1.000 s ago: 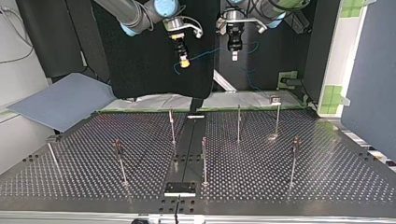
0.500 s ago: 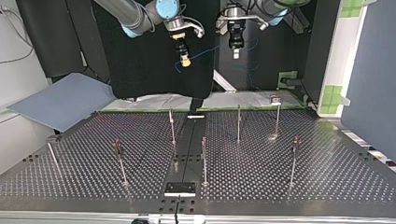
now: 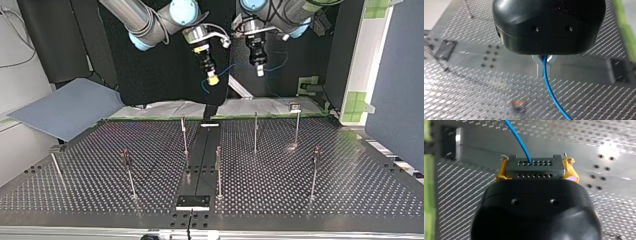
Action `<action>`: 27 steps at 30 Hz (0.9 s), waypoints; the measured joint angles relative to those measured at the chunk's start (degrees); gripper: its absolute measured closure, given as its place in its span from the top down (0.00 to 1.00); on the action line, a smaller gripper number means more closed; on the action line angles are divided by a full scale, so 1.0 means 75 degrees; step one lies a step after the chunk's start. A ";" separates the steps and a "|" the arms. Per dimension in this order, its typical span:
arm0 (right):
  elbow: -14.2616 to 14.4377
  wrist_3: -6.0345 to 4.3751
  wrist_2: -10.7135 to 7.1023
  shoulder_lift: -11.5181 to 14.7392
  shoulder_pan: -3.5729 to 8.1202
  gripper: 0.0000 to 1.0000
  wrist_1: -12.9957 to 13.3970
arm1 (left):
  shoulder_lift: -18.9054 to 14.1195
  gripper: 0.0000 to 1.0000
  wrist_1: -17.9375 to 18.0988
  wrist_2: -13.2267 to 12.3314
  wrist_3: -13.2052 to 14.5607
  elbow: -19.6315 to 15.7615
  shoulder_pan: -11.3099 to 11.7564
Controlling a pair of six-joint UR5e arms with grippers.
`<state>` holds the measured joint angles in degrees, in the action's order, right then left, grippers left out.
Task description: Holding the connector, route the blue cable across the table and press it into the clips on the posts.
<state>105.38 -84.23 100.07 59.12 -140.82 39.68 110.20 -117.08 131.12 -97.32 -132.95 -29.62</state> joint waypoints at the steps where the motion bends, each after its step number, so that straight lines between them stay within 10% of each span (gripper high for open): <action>1: -0.0069 -0.0050 -0.0015 0.0070 0.0006 0.00 -0.0070 | -0.0071 0.00 -0.0069 0.0072 0.0001 0.0056 0.0027; 14: -0.0870 -0.0554 -0.0616 0.0842 0.0120 0.00 -0.0872 | -0.0973 0.00 -0.0973 0.0973 -0.0128 0.0564 0.0303; 27: -0.1655 -0.0644 -0.1250 0.0845 0.0125 0.00 -0.1655 | -0.1747 0.00 -0.1744 0.1653 -0.0246 0.0992 0.0606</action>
<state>92.97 -89.07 90.69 65.46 -139.88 27.26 97.10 -130.16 143.52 -99.17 -125.51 -25.08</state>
